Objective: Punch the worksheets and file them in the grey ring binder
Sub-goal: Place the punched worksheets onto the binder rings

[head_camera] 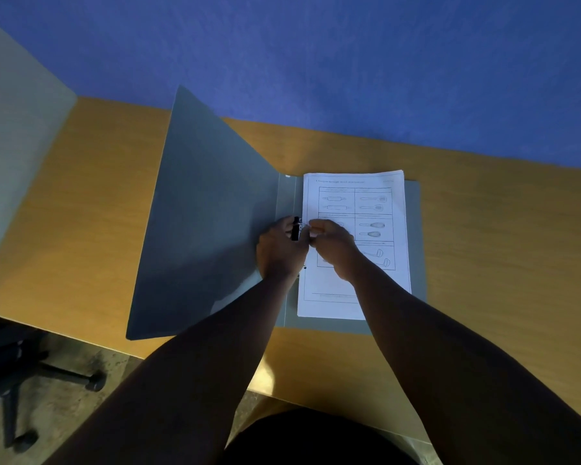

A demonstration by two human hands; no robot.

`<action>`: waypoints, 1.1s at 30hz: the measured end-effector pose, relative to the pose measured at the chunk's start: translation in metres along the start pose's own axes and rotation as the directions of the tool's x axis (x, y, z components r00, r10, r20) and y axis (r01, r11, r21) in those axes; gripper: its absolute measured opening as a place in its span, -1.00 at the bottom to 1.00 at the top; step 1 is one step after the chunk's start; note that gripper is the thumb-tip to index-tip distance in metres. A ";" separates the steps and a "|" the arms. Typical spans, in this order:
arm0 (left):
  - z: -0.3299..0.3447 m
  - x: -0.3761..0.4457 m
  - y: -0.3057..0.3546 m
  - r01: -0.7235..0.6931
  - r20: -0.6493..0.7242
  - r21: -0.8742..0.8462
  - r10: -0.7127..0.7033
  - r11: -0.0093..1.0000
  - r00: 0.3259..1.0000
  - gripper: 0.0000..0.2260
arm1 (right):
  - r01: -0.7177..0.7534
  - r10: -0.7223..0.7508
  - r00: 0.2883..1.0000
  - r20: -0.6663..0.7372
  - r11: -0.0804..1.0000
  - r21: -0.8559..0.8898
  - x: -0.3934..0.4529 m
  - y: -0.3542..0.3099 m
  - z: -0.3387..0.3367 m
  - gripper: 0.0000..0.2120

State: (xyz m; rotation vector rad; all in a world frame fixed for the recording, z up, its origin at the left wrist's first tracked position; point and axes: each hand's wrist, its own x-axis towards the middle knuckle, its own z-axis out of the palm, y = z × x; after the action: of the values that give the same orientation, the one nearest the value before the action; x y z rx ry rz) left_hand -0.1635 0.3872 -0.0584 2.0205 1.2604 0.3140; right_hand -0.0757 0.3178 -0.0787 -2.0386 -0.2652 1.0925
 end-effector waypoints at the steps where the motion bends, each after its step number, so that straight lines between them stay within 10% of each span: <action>1: -0.001 -0.001 -0.001 0.002 0.007 0.012 -0.002 1.000 1.000 -0.73 | -0.017 0.017 1.000 0.002 1.000 0.024 0.000 0.001 -0.001 -0.73; 33: -0.006 -0.003 0.010 0.223 0.080 0.201 -0.243 0.954 0.967 -0.73 | 0.000 -0.009 0.998 -0.066 0.990 -0.138 -0.038 0.008 -0.011 -0.90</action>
State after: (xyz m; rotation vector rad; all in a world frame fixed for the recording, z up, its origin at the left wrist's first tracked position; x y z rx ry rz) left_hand -0.1620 0.3845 -0.0467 1.9890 1.4924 -0.0252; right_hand -0.0914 0.2871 -0.0583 -2.1917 -0.3195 1.0258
